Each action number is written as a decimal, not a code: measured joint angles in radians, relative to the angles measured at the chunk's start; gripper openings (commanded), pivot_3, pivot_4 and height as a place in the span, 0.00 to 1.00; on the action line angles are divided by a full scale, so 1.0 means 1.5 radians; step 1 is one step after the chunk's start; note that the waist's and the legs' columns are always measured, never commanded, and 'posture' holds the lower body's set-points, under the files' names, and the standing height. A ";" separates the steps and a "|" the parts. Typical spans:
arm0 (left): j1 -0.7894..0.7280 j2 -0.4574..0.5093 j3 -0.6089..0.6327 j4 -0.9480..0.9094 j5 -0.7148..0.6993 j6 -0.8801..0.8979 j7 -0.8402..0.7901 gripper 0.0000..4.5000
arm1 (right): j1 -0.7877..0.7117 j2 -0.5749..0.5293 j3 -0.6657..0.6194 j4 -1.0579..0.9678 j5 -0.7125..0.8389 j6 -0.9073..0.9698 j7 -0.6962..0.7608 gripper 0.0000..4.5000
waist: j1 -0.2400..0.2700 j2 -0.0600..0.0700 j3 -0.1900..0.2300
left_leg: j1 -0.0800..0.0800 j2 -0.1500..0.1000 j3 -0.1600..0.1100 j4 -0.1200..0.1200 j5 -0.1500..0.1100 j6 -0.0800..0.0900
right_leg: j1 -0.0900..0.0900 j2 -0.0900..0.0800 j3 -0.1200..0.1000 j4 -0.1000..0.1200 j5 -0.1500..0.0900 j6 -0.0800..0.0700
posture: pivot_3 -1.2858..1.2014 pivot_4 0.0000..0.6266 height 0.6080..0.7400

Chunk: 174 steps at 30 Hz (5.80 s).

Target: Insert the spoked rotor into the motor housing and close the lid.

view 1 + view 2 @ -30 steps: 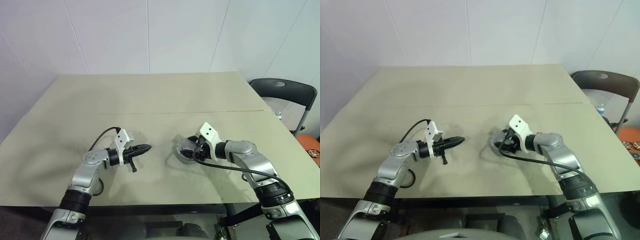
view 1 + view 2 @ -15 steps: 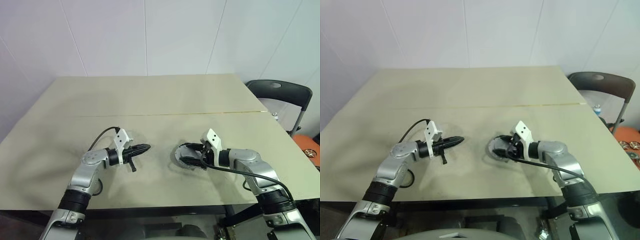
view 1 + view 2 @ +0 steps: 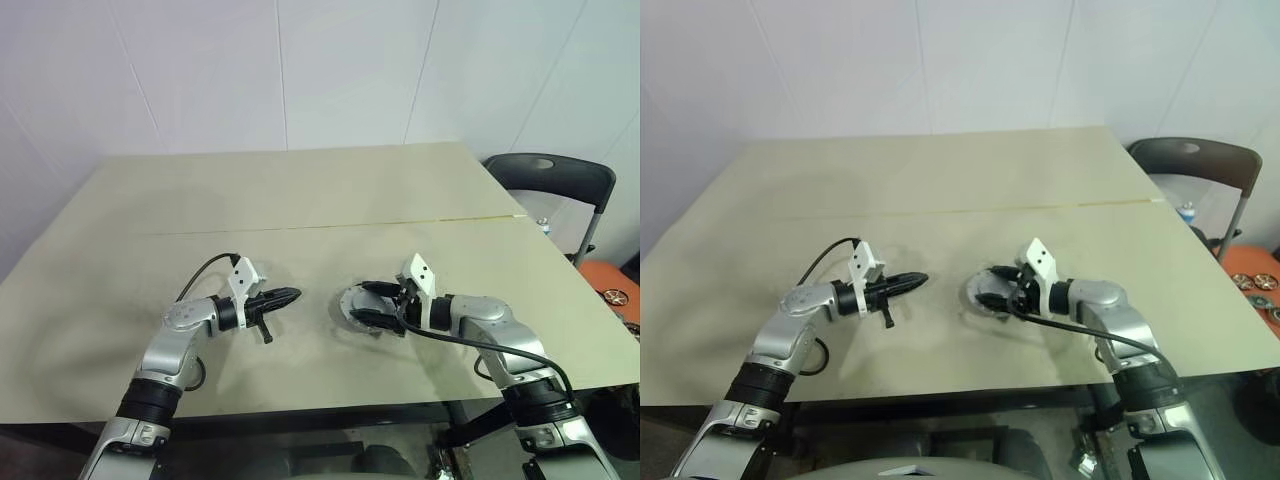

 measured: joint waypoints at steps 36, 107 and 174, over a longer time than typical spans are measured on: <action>0.000 0.000 0.000 0.000 0.000 0.000 -0.001 0.00 | -0.040 -0.026 0.017 0.095 -0.121 -0.083 -0.083 0.71 | -0.002 0.001 0.002 | 0.000 -0.001 0.000 0.001 0.000 0.000 | 0.000 -0.001 0.000 0.000 0.000 0.000 | 0.52 0.00 1.00; -0.357 -0.265 -0.106 0.590 0.213 -0.321 -0.001 0.00 | 0.010 -0.036 0.011 0.029 -0.122 -0.002 -0.135 1.00 | 0.016 -0.004 -0.001 | 0.008 -0.002 -0.001 0.007 -0.002 0.004 | 0.013 -0.001 -0.003 0.000 -0.002 0.003 | 0.52 0.00 1.00; -0.234 -0.220 -0.087 0.421 0.177 -0.249 -0.049 0.00 | 0.022 0.151 -0.260 0.078 0.200 0.412 -0.256 0.40 | 0.013 -0.002 -0.001 | 0.001 -0.002 -0.001 0.009 -0.002 0.003 | 0.005 -0.001 -0.001 0.004 -0.001 0.003 | 0.52 0.00 1.00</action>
